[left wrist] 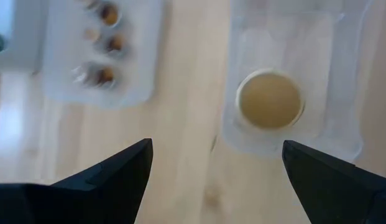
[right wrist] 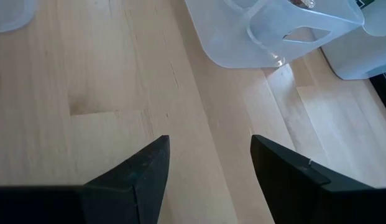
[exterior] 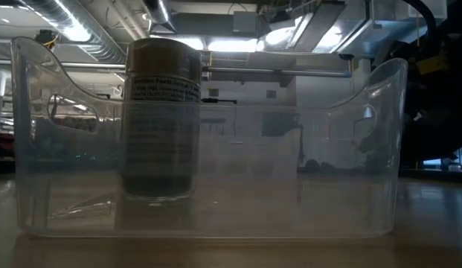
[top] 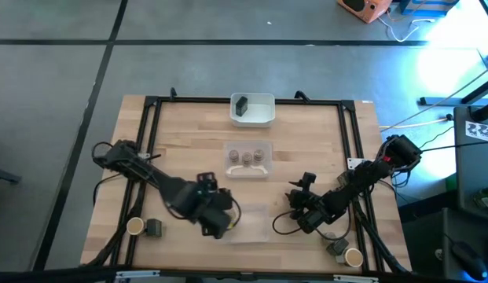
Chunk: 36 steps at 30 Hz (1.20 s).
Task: Sort spices by type
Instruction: Put the left black seasoning can into the white bin
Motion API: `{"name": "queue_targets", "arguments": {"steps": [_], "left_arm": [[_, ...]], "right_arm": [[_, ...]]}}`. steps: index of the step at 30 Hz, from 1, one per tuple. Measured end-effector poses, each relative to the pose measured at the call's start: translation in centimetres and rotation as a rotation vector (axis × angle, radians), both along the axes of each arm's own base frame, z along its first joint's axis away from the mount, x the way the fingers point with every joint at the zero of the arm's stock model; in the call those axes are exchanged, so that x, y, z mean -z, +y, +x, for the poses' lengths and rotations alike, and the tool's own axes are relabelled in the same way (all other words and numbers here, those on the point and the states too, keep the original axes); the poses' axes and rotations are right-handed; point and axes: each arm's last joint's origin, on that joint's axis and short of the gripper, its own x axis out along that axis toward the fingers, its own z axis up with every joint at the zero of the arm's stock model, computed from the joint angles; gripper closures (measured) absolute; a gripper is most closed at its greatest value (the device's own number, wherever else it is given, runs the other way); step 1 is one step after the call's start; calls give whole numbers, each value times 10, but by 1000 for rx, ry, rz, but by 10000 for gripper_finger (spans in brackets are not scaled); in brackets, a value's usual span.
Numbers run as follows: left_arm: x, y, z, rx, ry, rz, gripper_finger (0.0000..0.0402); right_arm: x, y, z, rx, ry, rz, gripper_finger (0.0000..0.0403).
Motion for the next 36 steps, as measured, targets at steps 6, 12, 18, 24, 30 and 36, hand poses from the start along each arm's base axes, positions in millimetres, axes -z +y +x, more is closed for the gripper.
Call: {"name": "queue_targets", "arguments": {"steps": [6,12,18,24,30,36], "left_arm": [[-12,-11,-33,-99,-2,34,62],[-15,-26,-62,-201,-73,-32,62],[0,-43,-92,-385,-109,-95,62],[18,-62,-112,-612,-103,-215,62],[30,-85,-118,-648,-156,-372,62],[41,-95,-116,-785,-183,-486,62]], "right_arm": [[0,0,0,0,-5,4,178],[0,0,1,0,-7,5,178],[0,1,1,0,-12,9,178],[-1,1,2,0,-18,13,178],[-1,3,4,1,-43,32,178],[-2,3,4,1,-51,38,178]]}}
